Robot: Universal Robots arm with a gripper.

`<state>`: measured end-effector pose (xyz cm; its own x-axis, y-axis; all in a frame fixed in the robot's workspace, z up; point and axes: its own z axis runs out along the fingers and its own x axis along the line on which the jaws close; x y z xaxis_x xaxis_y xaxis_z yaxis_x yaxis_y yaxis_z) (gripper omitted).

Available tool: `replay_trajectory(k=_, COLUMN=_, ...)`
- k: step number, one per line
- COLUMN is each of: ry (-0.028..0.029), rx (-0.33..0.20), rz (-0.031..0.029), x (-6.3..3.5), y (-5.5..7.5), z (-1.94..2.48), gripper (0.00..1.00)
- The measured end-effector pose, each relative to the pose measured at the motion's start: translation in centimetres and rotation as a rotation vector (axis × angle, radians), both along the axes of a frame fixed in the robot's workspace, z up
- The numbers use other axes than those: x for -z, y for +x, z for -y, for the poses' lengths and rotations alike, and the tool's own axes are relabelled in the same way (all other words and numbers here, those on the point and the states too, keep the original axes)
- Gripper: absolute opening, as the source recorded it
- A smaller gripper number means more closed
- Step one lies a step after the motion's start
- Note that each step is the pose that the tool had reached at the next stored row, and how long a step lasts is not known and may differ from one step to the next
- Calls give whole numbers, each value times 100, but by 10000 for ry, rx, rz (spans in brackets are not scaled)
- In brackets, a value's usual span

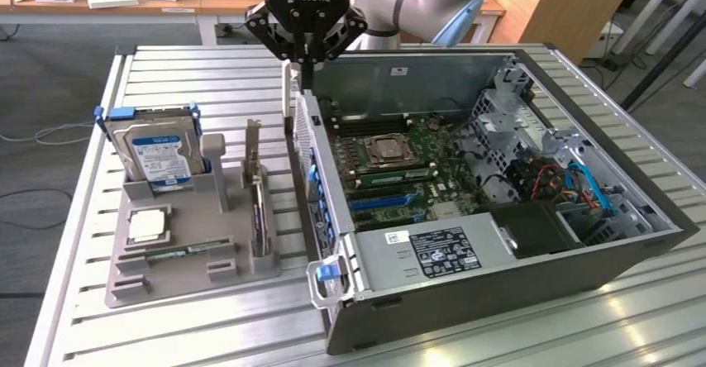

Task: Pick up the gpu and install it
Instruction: 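Reach for the gpu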

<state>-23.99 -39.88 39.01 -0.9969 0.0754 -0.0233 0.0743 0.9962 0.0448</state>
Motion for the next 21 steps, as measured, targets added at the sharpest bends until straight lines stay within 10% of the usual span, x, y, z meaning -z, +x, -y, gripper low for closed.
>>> replay_trajectory(k=21, ry=-2, rx=-2, rz=0, x=10, y=-566, z=0, gripper=11)
